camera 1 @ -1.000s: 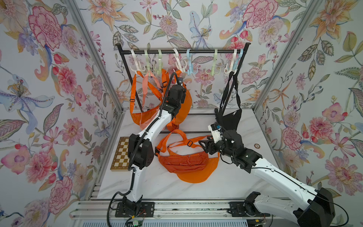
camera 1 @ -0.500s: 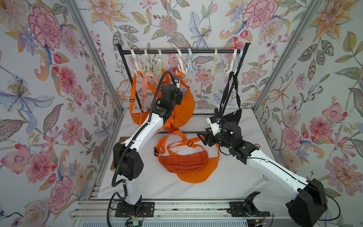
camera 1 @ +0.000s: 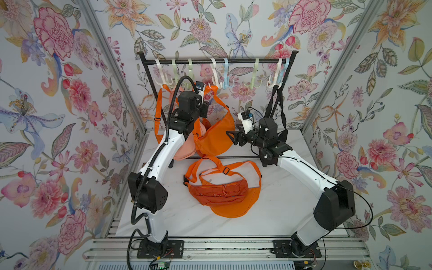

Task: Take the bag off the hook
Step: Pick up the bag from the hook.

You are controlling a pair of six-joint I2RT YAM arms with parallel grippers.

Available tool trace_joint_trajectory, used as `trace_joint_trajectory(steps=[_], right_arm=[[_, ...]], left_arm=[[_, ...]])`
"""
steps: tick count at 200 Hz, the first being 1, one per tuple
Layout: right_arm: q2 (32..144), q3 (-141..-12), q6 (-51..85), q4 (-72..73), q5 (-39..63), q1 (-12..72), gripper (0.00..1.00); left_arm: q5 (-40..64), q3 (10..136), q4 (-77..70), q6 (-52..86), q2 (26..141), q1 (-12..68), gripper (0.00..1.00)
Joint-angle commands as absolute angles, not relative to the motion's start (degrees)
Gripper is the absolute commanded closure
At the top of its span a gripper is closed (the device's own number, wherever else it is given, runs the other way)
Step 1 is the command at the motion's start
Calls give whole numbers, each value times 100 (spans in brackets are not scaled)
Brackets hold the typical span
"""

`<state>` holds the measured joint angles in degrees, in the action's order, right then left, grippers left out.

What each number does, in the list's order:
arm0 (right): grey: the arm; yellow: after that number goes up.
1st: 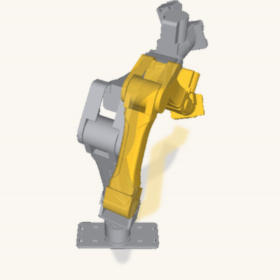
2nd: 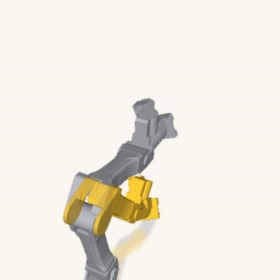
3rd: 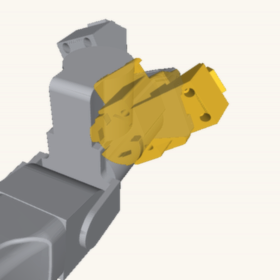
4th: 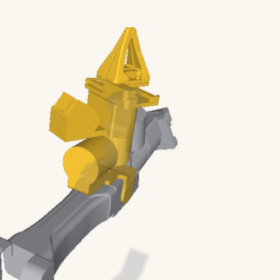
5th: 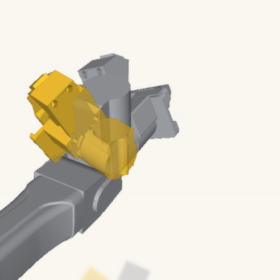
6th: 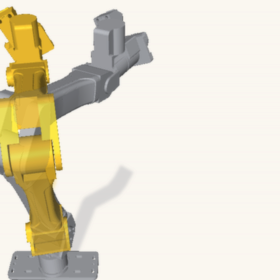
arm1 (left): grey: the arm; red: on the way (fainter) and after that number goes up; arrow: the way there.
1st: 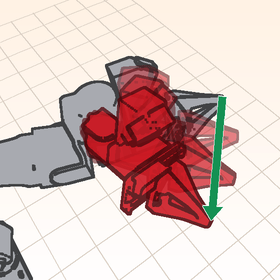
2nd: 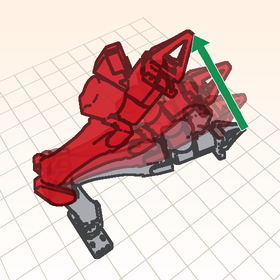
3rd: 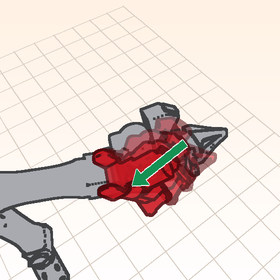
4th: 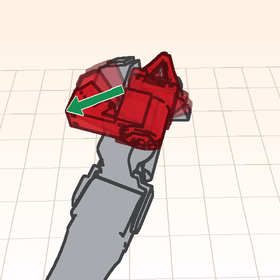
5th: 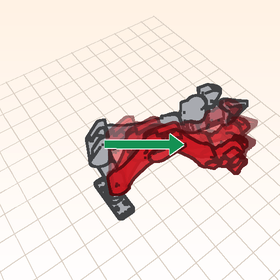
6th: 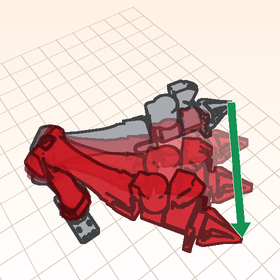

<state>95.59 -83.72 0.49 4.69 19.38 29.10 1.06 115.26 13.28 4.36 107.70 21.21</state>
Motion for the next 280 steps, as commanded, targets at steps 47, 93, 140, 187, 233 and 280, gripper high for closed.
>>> trace_joint_trajectory(steps=[47,93,140,187,233,280], right_arm=[[10600,-9513,-406,733,2160,2723,20],[11127,-10023,-585,1308,2280,2586,18],[11758,-10661,-781,1797,2390,2553,15],[12783,-12164,-801,1402,2289,2567,16],[13374,-12976,-651,1357,2320,2592,37],[13443,-12985,-604,1446,2364,2629,74]], left_arm=[[229,11048,1152,492,10358,2110,100],[290,11081,1116,545,10439,2036,100],[369,11205,1142,545,10520,2029,100],[452,11206,1095,534,10567,2036,100],[511,11323,1106,536,10663,2021,100],[523,11369,1112,530,10711,2022,100]])
